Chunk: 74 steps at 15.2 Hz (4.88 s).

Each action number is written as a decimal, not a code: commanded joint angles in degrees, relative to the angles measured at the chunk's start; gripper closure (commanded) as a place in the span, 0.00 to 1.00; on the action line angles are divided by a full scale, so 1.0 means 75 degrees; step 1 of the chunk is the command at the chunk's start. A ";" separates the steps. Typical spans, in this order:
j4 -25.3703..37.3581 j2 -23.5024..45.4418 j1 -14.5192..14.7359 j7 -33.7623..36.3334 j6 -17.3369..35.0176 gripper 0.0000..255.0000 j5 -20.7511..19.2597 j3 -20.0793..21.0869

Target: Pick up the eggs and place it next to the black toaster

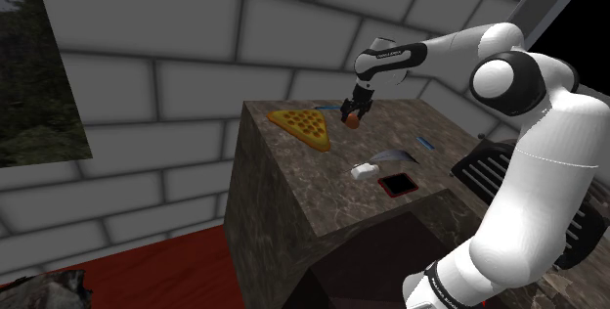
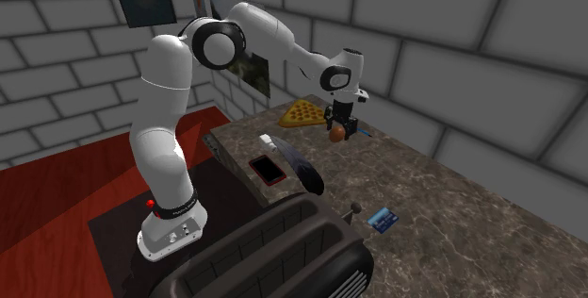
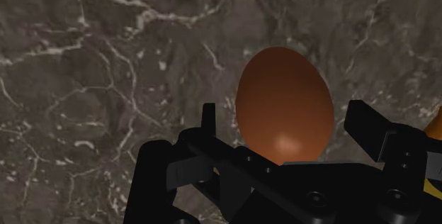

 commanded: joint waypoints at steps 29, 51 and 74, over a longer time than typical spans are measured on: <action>0.0988 -0.0700 0.0030 0.0110 -0.1676 1.00 -0.0164 -0.0069; 0.3135 -0.0786 -0.0029 0.0156 -0.3905 1.00 -0.0199 -0.0103; 0.4051 -0.1464 -0.0425 -0.0411 -0.5497 1.00 -0.0304 -0.0329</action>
